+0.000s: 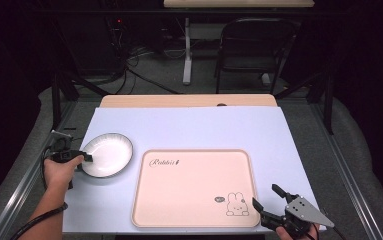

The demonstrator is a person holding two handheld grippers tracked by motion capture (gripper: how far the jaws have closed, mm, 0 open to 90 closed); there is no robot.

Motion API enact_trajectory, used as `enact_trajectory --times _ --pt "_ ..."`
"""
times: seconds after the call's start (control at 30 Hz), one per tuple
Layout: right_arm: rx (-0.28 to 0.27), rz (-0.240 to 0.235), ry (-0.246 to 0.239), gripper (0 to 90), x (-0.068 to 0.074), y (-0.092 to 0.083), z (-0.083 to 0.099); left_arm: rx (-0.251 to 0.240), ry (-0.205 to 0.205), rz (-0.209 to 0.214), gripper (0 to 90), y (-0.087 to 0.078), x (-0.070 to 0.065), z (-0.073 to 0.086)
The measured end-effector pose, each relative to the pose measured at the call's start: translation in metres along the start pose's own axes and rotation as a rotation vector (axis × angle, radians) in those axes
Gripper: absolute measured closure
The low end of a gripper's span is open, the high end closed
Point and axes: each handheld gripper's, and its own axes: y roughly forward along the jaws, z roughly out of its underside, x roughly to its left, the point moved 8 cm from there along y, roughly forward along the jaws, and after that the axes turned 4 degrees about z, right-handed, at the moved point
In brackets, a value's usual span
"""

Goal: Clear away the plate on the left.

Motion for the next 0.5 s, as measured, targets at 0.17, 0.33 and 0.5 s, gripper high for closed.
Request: enact_trajectory --times 0.17,0.33,0.5 --pt "0.0 0.0 -0.001 21.4 0.0004 0.0 -0.0001 -0.005 -0.035 0.022 68.2 -0.0007 0.0011 -0.0008" --pt "0.0 0.001 0.0 21.4 0.0 0.0001 0.0 -0.015 -0.076 0.062 74.4 -0.0034 0.0042 -0.0009" --pt "0.0 0.002 -0.003 21.4 0.0005 0.0002 -0.0001 -0.023 -0.093 0.083 77.9 -0.0067 0.0041 -0.0021"
